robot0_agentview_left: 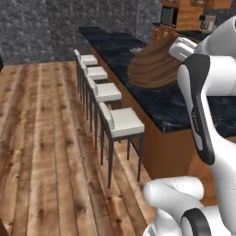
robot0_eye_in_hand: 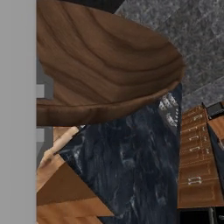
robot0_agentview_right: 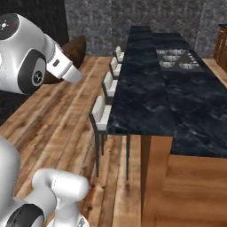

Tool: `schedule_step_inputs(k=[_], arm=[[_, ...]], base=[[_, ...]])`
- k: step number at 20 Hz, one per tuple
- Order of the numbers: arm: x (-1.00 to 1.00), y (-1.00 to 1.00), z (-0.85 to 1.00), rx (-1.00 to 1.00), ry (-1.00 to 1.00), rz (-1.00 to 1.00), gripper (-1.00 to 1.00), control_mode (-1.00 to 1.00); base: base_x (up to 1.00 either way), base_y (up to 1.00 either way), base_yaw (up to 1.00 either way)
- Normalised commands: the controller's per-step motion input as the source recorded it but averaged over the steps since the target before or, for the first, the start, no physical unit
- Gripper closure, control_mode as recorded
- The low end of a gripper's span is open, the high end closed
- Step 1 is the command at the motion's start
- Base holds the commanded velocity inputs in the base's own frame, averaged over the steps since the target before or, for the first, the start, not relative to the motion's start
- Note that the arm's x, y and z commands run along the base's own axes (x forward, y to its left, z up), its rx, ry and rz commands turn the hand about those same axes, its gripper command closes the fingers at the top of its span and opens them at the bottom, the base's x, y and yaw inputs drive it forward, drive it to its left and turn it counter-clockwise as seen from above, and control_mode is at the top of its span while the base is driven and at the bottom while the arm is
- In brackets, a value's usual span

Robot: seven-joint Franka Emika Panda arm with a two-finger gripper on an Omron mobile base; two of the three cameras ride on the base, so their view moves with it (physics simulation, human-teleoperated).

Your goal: Pick up the bowls from the cabinet and place each bowl in front of a stool on the dining counter.

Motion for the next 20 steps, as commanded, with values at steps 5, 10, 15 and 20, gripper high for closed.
schedule_step_inputs(k=[5, 10, 15, 20], arm=[[0.0, 0.0, 0.0, 0.0, 0.0, 0.0, 1.0, 1.0], [0.0, 0.0, 0.0, 0.0, 0.0, 0.0, 1.0, 1.0], [0.0, 0.0, 0.0, 0.0, 0.0, 0.0, 1.0, 1.0], [0.0, 0.0, 0.0, 0.0, 0.0, 0.0, 1.0, 1.0]], base=[[0.11, 0.63, -0.31], [0.5, 0.22, -0.09], [0.58, 0.13, 0.13], [0.5, 0.23, 0.33]])
